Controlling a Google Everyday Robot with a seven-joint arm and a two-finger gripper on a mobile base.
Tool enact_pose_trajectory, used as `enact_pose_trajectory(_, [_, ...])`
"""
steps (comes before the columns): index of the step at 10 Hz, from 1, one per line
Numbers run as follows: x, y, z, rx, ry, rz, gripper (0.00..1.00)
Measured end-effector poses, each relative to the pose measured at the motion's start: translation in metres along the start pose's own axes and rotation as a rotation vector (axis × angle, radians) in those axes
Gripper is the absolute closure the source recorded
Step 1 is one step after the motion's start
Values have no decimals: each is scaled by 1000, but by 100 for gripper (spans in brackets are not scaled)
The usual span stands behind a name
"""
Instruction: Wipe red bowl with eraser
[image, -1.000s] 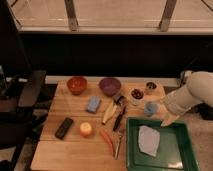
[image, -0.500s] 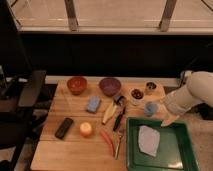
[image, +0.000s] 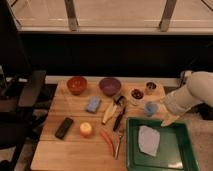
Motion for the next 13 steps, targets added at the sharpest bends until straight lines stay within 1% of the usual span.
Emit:
enact_pose_trajectory(7, [0, 0, 0, -2, -1, -3, 34])
enact_pose_trajectory(8, [-3, 2, 0, -23, -6, -39, 34])
enact_pose_trajectory(9, [-12, -1, -1, -39, -18, -113, 34])
enact_pose_trajectory(10, [-27, -4, -4, -65, -40, -227, 34])
enact_pose_trajectory(11, [-43, -7, -2, -89, -59, -326, 34])
enact_pose_trajectory(12, [-67, -10, 3, -130, -80, -445, 34])
enact_pose_trajectory(13, [-88, -11, 8, -168, -94, -538, 34])
